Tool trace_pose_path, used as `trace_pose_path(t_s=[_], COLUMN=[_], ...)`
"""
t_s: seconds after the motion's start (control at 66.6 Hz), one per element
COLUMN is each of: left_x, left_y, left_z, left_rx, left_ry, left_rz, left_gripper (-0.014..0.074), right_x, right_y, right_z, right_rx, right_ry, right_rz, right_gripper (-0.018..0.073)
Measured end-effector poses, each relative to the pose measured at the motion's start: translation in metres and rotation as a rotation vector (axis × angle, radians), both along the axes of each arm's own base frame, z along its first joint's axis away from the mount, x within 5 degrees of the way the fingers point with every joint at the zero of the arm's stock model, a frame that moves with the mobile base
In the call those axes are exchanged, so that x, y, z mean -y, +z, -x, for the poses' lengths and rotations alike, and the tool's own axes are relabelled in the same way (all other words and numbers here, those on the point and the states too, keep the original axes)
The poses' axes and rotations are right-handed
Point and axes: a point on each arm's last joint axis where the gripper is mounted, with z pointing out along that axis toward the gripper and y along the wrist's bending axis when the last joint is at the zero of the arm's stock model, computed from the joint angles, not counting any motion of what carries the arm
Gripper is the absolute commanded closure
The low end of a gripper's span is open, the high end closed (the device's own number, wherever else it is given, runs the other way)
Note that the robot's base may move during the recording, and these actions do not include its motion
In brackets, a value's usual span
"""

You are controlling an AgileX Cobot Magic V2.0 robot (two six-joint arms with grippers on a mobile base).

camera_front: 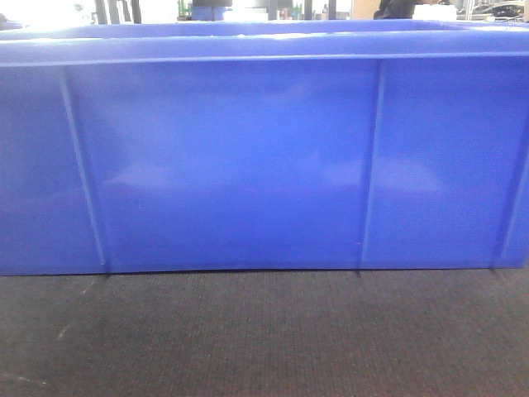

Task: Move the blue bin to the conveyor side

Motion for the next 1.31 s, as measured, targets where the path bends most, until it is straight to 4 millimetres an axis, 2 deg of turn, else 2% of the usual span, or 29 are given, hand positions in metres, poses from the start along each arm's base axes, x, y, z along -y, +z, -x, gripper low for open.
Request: trace_pose_path(t_s=[0.691, 0.826, 0.961, 1.142, 1.307], left_x=[0.000, 0.000, 0.000, 0.000, 0.000], left_y=[0.000, 0.000, 0.001, 0.001, 0.001], left_z=[0.000, 0.000, 0.000, 0.000, 0.000], left_rx=[0.004, 0.004, 0.006, 0.006, 0.008], left_ry=[0.000, 0.000, 0.000, 0.000, 0.000], left_rz=[0.000, 0.000, 0.000, 0.000, 0.000], left_gripper=[0.0604, 0.0604, 0.0604, 0.0604, 0.0604], right_x=[0.001, 0.001, 0.002, 0.005, 0.006], right_y=[0.001, -0.002, -0.018, -0.062, -0.096], right_z=[0.000, -0.001, -0.003, -0.009, -0.016], right_rx=[0.021, 0.029, 0.031, -0.004, -0.041], right_ry=[-0.012, -0.069, -0.155, -0.260, -0.279], right_rz=[0.035, 0.089, 0.066, -0.014, -0.031], right_gripper=[0.0648, 0.0648, 0.0648, 0.0648, 0.0648])
